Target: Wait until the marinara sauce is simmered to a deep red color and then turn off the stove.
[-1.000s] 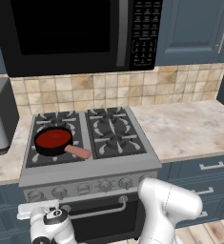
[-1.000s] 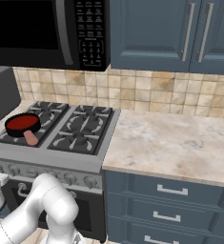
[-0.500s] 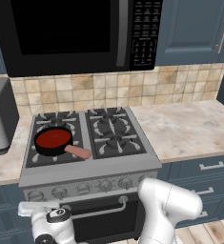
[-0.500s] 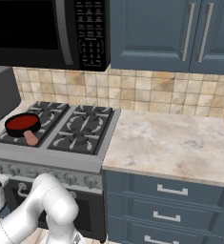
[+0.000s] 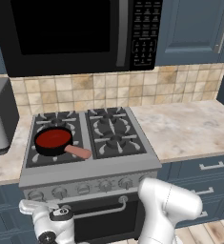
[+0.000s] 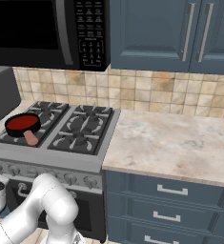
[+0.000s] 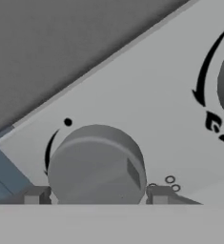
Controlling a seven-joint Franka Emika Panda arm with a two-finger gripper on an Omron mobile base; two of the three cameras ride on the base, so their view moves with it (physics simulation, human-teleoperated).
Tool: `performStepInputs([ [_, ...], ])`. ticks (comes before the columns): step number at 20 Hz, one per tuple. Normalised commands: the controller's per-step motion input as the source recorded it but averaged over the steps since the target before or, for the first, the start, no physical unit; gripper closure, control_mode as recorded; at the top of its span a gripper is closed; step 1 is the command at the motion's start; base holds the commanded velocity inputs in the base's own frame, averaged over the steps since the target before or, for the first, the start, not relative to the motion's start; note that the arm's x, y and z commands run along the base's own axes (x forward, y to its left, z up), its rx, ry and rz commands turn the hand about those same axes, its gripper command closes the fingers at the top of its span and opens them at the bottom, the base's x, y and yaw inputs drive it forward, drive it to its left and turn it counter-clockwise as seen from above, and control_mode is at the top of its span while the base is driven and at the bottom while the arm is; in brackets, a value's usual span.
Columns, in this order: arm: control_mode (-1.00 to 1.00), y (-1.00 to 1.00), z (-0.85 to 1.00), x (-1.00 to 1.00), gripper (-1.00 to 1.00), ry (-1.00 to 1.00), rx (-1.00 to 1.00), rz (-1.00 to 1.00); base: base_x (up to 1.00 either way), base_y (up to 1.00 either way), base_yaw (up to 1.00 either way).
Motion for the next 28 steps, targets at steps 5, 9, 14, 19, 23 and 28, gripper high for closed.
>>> performStepInputs([
  [5,-1.0,0.0,-0.11,-0.08,1.0,0.0,0.19,-0.04,0.0,0.0,0.0],
  [9,-1.0,0.0,-0.14,-0.07,1.0,0.0,0.2,-0.05,0.0,0.0,0.0],
  [14,-1.0,0.0,-0.18,-0.14,1.0,0.0,0.2,-0.04,0.0,0.0,0.0],
  [19,-1.0,0.0,-0.24,-0.19,1.0,0.0,0.21,-0.06,0.0,0.0,0.0],
  [23,-1.0,0.0,-0.2,-0.18,1.0,0.0,0.21,-0.08,0.0,0.0,0.0],
  [28,-1.0,0.0,-0.2,-0.18,1.0,0.0,0.2,-0.08,0.0,0.0,0.0],
])
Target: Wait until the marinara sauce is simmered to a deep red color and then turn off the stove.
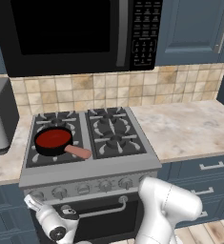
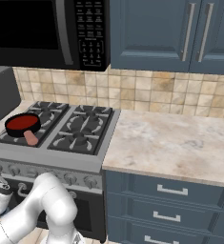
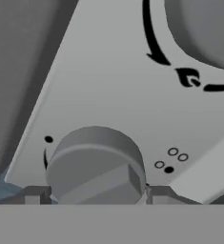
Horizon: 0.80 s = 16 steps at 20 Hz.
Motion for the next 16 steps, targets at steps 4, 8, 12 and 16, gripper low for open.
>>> performStepInputs([
  [4,-1.0,0.0,-0.2,-0.2,1.0,0.0,0.21,-0.09,0.0,0.0,0.0],
  [8,-1.0,0.0,-0.21,-0.18,1.0,0.0,0.21,-0.08,0.0,0.0,0.0],
  [12,-1.0,0.0,-0.2,-0.18,1.0,0.0,0.22,-0.08,0.0,0.0,0.0],
  [16,-1.0,0.0,-0.18,-0.18,1.0,0.0,0.24,-0.08,0.0,0.0,0.0],
])
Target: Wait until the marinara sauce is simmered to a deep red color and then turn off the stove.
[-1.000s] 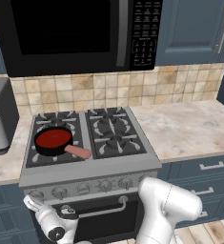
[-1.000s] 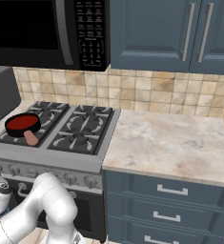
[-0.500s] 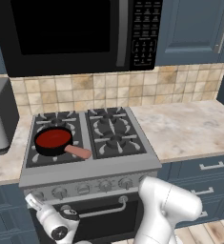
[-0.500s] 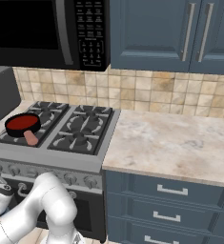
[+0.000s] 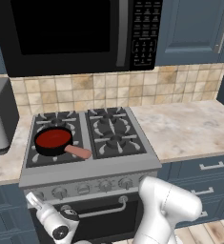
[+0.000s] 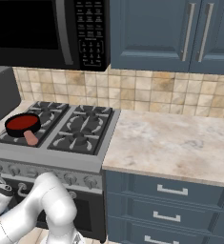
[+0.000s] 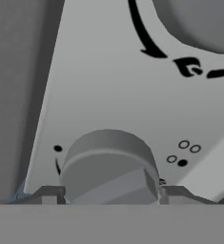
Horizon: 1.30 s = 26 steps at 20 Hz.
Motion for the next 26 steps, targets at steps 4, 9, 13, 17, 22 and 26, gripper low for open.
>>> performStepInputs([
  [4,-1.0,0.0,-0.17,-0.16,1.0,0.0,0.26,-0.11,0.0,0.0,0.0],
  [9,-1.0,0.0,-0.19,-0.2,1.0,0.0,0.3,-0.14,0.0,0.0,0.0],
  [13,-1.0,0.0,-0.17,-0.19,1.0,0.0,0.33,-0.15,0.0,0.0,0.0],
  [17,-1.0,0.0,-0.12,-0.18,1.0,0.0,0.35,-0.14,0.0,0.0,0.0],
  [22,-1.0,-0.02,-0.03,-0.17,1.0,0.0,0.35,-0.13,0.0,0.0,0.0],
  [26,-1.0,-0.06,-0.01,-0.17,1.0,0.0,0.34,-0.12,0.0,0.0,0.0],
])
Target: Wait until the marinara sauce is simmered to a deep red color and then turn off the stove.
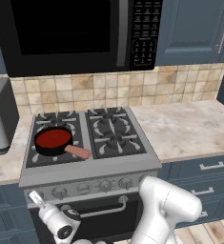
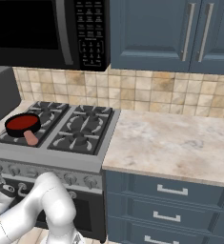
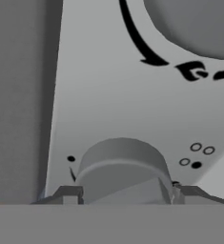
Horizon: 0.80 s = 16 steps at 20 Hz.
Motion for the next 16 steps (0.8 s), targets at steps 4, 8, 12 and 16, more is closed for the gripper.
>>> performStepInputs([
  [4,-1.0,0.0,-0.09,-0.17,1.0,0.0,0.32,-0.14,0.0,0.0,0.0],
  [8,-1.0,0.0,-0.14,-0.21,1.0,0.0,0.3,-0.18,0.0,0.0,0.0],
  [12,-1.0,0.0,-0.16,-0.25,1.0,0.0,0.31,-0.22,0.0,0.0,0.0],
  [16,-1.0,0.0,-0.16,-0.27,1.0,0.0,0.33,-0.25,0.0,0.0,0.0],
])
